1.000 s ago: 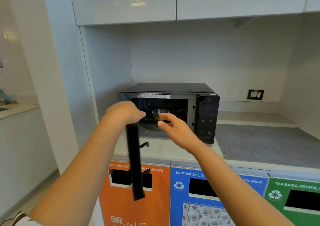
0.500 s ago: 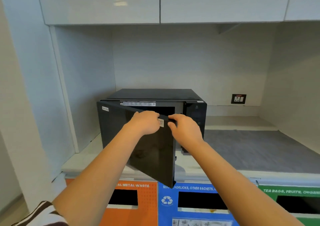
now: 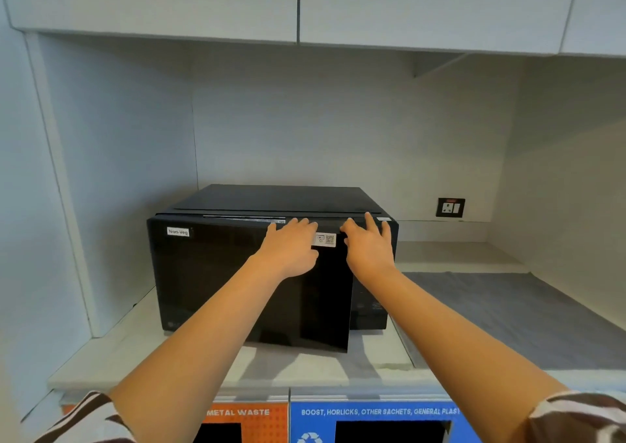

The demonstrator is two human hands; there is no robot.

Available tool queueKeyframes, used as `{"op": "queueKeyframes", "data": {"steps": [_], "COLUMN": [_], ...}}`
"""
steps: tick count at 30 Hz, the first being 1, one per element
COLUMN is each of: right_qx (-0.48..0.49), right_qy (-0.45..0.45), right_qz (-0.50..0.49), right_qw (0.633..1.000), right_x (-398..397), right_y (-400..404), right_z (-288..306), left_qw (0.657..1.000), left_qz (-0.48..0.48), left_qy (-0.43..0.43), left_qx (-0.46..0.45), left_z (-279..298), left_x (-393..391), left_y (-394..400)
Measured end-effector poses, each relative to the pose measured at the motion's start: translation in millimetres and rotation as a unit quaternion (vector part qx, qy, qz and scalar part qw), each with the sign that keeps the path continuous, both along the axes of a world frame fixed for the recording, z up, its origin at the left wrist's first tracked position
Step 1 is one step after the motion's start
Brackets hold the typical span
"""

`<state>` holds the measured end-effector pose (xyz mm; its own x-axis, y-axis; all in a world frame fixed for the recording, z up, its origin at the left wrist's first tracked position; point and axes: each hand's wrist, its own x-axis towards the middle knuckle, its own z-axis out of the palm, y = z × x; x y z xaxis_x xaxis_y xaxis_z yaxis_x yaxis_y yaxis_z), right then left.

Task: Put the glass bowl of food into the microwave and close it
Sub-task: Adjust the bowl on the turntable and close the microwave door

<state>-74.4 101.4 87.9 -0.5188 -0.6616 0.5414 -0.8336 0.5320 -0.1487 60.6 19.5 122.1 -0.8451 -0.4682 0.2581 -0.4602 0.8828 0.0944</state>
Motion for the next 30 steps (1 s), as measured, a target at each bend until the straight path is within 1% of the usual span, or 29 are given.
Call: {"op": "queueKeyframes", "data": {"steps": [5,12,24,30], "right_qx": [0.01,-0.011,-0.023,0.052], "right_qy": [-0.002,-0.005,-0.002,-0.021], "right_qz": [-0.009,-0.009,-0.019,-0.028], "right_qw": [1.0,1.0,1.0,0.998], "right_x": [-15.2,-35.5,-46.4,-30.0], "right_y": [-16.5,-32.5,-44.1,-36.7], "right_z": [1.9,-2.5,-6.7,3.9], "left_qw": [1.0,0.999,0.999,0.999], "left_qz": [-0.012,-0.01,-0.01,-0.006], "left_qy": [0.015,0.035,0.046,0.04], "left_qx": [-0.004,-0.005,0.002,0.0], "left_z": [3.2,2.9,-4.7,-5.9], "left_x": [-0.9,-1.6,2.6,4.6], "left_y": [-18.1,-38.9,-46.8,-42.0]}}
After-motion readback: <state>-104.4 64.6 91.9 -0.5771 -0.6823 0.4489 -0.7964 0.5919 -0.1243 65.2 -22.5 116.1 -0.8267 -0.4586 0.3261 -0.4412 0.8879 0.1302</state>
